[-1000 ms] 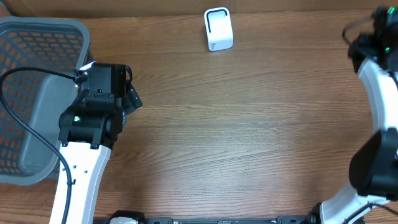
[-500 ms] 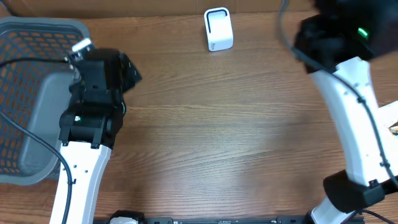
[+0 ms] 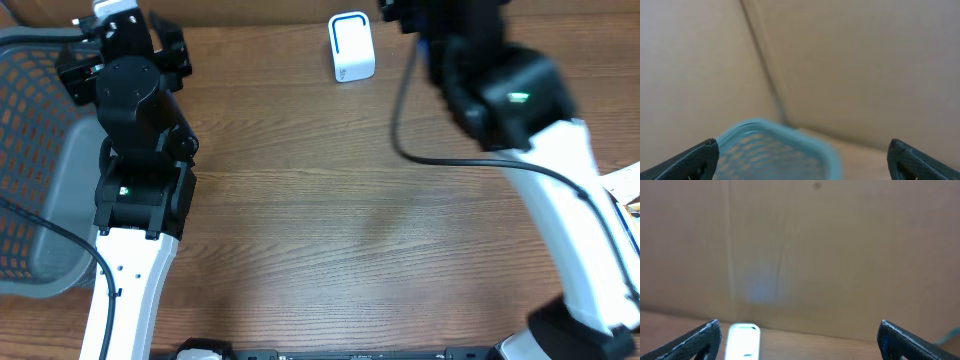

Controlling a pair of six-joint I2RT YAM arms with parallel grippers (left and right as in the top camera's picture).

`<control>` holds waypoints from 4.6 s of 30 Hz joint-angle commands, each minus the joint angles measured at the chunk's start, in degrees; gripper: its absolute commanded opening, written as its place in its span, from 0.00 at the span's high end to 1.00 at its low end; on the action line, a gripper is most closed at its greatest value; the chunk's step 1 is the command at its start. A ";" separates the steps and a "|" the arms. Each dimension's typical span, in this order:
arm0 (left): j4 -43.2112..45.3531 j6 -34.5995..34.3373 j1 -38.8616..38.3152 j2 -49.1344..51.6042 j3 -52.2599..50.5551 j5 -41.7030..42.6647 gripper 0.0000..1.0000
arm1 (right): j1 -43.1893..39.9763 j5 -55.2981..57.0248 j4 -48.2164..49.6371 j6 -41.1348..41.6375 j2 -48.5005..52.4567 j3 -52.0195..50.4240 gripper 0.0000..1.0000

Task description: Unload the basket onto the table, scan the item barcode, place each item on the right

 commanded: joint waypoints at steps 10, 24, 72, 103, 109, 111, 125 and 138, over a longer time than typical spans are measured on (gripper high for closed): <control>-9.20 8.35 -0.76 -11.50 1.25 3.17 0.01 | -11.67 -15.85 7.43 5.97 -32.33 -25.77 0.00; -15.17 -1.68 0.04 -30.91 0.74 17.25 0.00 | -22.10 -19.45 20.57 5.95 -65.94 -59.25 0.00; -16.72 -13.57 12.33 -71.19 -20.61 50.05 0.00 | -22.21 -21.70 14.53 8.96 -97.46 -70.16 0.00; -12.37 -17.09 7.30 -71.19 -29.35 53.22 0.00 | -22.18 -21.81 59.71 22.03 -93.02 -112.06 0.00; -12.37 -17.11 7.32 -71.19 -29.40 53.24 0.00 | -22.21 -20.06 64.13 22.05 -93.02 -118.97 0.00; -12.37 -17.11 7.32 -71.19 -29.40 53.24 0.00 | -22.21 -19.96 64.11 22.08 -93.02 -119.78 0.00; -12.37 -17.11 7.30 -71.19 -29.40 53.24 0.01 | -22.21 -17.25 54.95 29.11 -92.98 -124.37 0.00; -12.13 -17.09 7.30 -71.19 -29.40 53.22 0.00 | -22.18 -17.29 40.85 30.14 -92.96 -124.37 0.00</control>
